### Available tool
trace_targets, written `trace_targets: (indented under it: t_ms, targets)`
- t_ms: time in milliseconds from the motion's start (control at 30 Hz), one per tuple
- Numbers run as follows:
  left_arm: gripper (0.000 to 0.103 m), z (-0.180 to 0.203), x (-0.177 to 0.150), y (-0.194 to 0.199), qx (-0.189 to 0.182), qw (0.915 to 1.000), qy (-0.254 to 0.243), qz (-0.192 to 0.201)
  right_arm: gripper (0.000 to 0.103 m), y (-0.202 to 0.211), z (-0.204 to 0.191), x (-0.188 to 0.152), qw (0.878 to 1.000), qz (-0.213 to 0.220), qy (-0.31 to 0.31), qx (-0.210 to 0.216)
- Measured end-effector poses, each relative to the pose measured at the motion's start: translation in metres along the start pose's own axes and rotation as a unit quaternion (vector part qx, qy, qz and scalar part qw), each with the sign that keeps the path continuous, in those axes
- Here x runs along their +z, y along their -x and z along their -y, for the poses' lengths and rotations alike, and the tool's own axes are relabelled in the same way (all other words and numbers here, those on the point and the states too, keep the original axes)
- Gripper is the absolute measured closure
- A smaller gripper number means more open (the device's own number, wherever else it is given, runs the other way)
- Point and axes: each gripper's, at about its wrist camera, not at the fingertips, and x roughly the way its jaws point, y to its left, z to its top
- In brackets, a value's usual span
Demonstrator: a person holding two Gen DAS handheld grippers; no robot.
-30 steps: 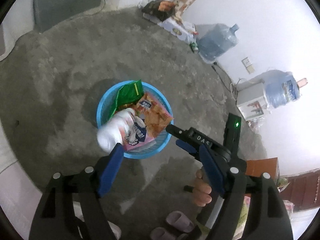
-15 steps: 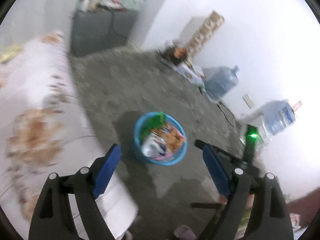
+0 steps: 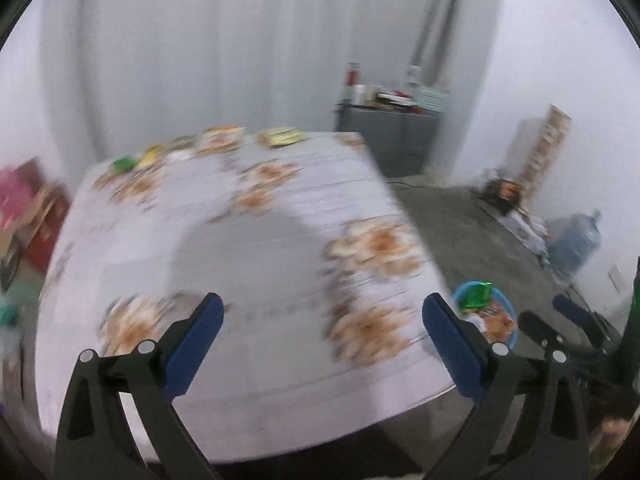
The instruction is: Collect trash
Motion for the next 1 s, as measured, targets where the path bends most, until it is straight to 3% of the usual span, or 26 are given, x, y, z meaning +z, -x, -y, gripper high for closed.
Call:
trace_targets:
  t_ms: [167,267,400,733,1000]
  targets:
    - [0.006,-0.027,-0.028,0.011,0.063,0.9971,0.042,-0.002,0.008,0.001,-0.048,-0.014,0.999,0.000,0.035,-0.016]
    - [0.006,-0.032,-0.042,0.009,0.097,0.9941,0.043,-0.020,0.008,0.000,-0.066,-0.029,0.999,-0.016,0.042,-0.024]
    - [0.006,-0.030,-0.055,0.002,0.117,0.9918,0.026,-0.046,0.008,0.001,-0.082,-0.044,0.997,-0.030,0.053,-0.047]
    - [0.006,-0.021,-0.070,-0.002,0.123,0.9893,0.023,-0.075,0.008,0.006,-0.081,-0.058,0.996,-0.027,0.036,-0.082]
    - [0.006,-0.006,-0.077,-0.006,0.132,0.9871,-0.012,-0.090,0.008,0.010,-0.077,-0.070,0.994,-0.036,0.026,-0.102]
